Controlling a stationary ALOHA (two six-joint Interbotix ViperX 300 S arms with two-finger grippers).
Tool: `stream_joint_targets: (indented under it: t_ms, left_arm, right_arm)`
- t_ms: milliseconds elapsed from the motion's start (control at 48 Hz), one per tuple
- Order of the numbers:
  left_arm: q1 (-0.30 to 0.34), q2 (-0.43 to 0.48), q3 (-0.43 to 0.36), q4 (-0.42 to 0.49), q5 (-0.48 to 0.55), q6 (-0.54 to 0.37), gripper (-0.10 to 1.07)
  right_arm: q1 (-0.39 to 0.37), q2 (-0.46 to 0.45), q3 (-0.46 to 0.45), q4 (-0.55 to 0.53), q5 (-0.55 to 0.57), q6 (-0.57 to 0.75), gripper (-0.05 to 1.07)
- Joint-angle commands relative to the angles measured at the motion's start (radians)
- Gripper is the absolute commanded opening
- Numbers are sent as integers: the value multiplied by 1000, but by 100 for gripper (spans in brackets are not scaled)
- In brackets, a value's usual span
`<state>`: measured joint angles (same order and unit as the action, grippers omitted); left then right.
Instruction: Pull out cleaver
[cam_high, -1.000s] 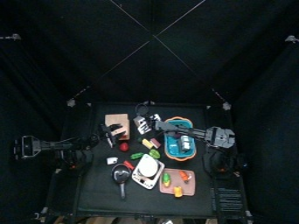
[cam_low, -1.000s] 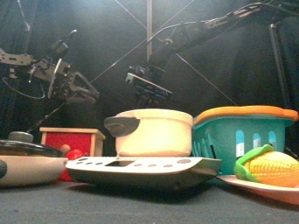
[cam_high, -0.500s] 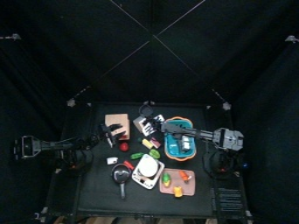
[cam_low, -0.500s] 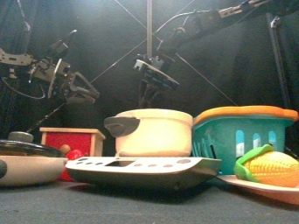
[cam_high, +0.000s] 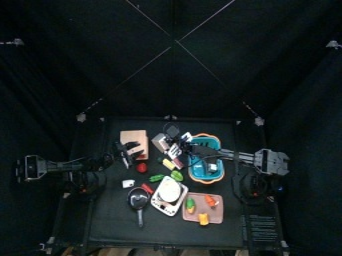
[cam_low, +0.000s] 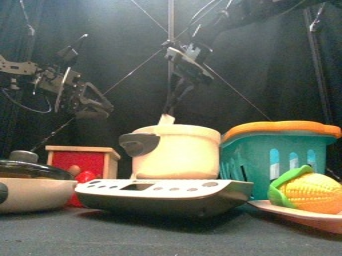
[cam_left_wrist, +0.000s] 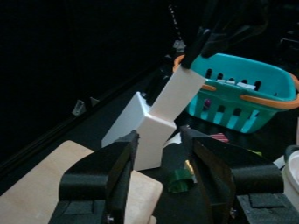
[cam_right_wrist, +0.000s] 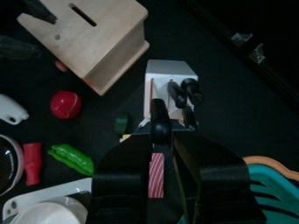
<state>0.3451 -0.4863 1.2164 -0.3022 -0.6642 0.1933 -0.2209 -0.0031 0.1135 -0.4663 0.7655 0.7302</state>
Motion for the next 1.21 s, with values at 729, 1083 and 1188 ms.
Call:
stream_joint_targets:
  t_ms: [729, 1083, 1188]
  left_arm:
    - [0, -3, -11, 26, -5, 5, 82]
    - [-40, -2, -14, 210, -5, -2, 82]
    - [-146, -2, -12, 265, -5, -6, 82]
  right_arm:
    - [104, -407, 396, -38, -394, -2, 57]
    - [60, -509, 592, -74, -675, -17, 57]
    - [67, -526, 649, -112, -758, -14, 58]
